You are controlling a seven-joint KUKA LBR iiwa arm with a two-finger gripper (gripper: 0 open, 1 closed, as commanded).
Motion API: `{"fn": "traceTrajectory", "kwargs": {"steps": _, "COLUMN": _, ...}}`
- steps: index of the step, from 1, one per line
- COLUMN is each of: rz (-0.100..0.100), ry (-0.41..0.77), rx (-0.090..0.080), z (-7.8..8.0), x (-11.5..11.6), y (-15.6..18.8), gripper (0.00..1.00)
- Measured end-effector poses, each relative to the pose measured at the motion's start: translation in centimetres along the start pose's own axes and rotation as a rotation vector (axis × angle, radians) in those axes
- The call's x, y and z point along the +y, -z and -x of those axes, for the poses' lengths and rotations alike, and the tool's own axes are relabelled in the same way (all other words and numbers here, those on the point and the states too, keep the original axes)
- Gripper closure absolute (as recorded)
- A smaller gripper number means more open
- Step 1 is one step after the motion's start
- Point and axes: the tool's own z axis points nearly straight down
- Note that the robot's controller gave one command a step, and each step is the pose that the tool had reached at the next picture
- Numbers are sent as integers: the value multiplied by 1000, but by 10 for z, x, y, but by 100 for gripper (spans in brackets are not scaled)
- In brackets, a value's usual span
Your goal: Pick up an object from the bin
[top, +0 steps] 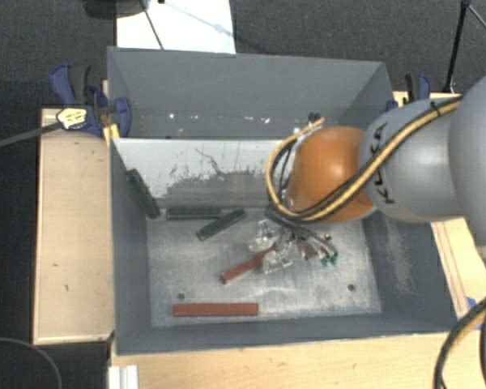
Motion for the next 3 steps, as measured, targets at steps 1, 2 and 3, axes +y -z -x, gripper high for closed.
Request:
{"fn": "traceTrajectory", "kwargs": {"steps": 1, "rz": 0, "ry": -1, "rx": 0, "z": 0, "x": 0, "y": 0, "gripper": 100}}
{"fn": "traceTrajectory", "kwargs": {"steps": 2, "rz": 2, "ry": 29, "rx": 19, "z": -1, "x": -3, "y": 108, "gripper": 100}}
{"fn": "traceTrajectory", "kwargs": {"steps": 3, "rz": 2, "ry": 28, "rx": 19, "z": -1, "x": -3, "y": 108, "gripper": 100}}
